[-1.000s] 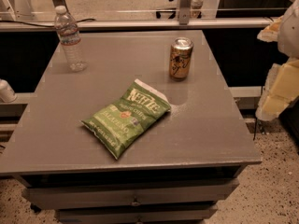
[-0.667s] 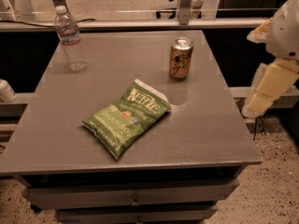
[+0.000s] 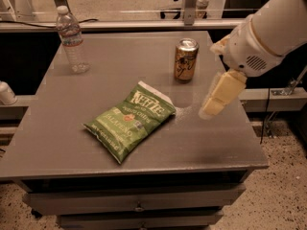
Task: Move green jalapeno chip bag near water bottle
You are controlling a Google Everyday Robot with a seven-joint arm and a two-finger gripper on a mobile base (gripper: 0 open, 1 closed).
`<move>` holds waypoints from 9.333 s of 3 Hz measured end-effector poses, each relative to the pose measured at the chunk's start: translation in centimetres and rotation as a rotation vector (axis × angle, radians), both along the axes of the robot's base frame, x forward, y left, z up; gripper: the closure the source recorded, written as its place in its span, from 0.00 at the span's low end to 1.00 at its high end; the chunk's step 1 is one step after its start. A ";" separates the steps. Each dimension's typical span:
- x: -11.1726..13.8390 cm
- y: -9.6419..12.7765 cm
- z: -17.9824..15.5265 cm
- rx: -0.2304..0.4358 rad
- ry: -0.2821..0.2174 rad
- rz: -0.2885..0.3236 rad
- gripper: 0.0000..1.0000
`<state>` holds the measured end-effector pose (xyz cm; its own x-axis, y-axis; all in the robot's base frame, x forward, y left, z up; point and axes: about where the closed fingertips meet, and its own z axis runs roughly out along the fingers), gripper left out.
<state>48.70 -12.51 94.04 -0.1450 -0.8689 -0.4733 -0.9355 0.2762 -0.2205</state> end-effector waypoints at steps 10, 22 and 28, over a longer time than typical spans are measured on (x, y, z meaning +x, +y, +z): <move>5.3 7.8 -6.2 0.262 0.068 -0.101 1.00; 21.9 21.7 -8.5 0.574 -0.058 -0.260 0.59; 21.2 17.4 -6.2 0.480 -0.088 -0.207 0.00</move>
Offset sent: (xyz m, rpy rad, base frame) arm 0.0182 0.1008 -0.0729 0.2008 0.0511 0.0337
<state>69.85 4.87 87.80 -0.2326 -0.5092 -0.8286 -0.8343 0.5423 -0.0991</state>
